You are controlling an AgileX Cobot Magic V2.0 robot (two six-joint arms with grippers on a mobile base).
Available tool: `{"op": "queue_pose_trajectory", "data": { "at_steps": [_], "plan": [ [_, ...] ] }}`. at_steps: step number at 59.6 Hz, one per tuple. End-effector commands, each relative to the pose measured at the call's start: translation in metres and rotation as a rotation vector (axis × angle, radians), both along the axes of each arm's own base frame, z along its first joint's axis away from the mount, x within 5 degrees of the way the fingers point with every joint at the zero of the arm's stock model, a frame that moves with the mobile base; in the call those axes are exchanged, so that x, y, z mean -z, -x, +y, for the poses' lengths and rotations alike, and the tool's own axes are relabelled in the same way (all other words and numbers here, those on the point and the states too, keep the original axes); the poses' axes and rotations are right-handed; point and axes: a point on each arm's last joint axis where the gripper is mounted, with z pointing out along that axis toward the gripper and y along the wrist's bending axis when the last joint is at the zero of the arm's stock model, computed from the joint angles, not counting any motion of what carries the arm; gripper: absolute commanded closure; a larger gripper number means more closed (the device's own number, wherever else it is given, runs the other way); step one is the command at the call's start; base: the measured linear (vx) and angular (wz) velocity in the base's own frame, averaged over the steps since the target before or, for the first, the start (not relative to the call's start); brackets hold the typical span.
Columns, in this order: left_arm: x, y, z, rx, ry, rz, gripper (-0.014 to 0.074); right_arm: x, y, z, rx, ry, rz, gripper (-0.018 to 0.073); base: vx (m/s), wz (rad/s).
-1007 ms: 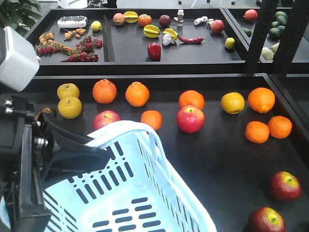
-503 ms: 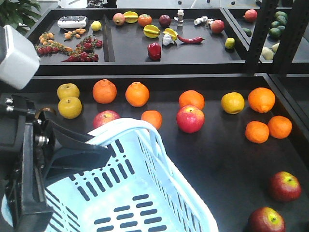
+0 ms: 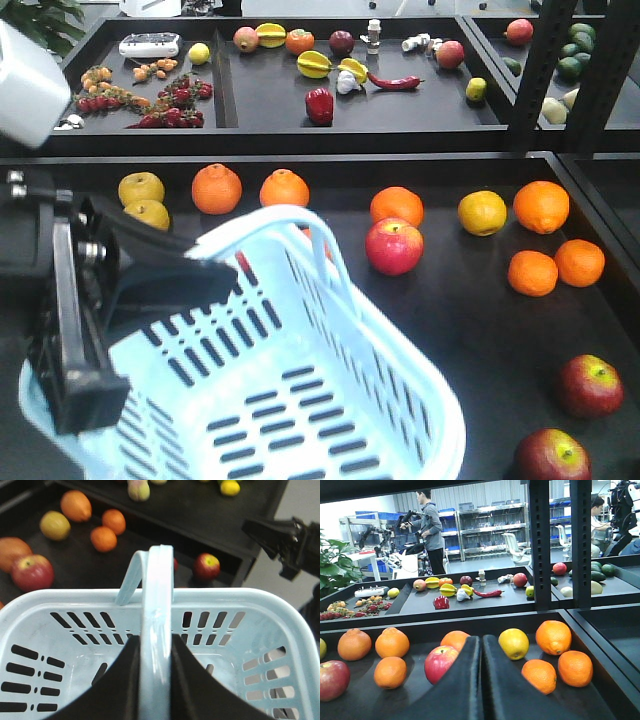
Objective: Pick three apples into basket with both arms
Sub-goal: 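Swing the left arm forward and lower the basket onto the table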
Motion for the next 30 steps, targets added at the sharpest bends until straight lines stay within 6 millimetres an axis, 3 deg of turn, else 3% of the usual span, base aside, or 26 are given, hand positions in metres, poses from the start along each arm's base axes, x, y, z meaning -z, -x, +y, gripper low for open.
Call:
{"op": "queue_pose_trajectory", "data": {
  "at_steps": [1,10,22,30],
  "plan": [
    [-0.022,-0.004,0.000,-0.075,0.155,-0.087,0.0603,-0.002,0.001,0.001,-0.013,0.006,-0.065,0.0564,0.00,0.00],
    [-0.014,-0.021,-0.010,-0.102,0.148,-0.072,0.0603,-0.002,0.001,0.001,-0.013,0.006,-0.065,0.0564,0.00,0.00],
    [0.013,-0.050,-0.031,-0.056,0.030,-0.025,0.0603,-0.002,0.001,0.001,-0.013,0.006,-0.065,0.0564,0.00,0.00],
    [0.011,-0.067,-0.046,0.049,-0.053,-0.047,0.0603,-0.002,0.001,0.001,-0.013,0.006,-0.065,0.0564,0.00,0.00]
  ]
}}
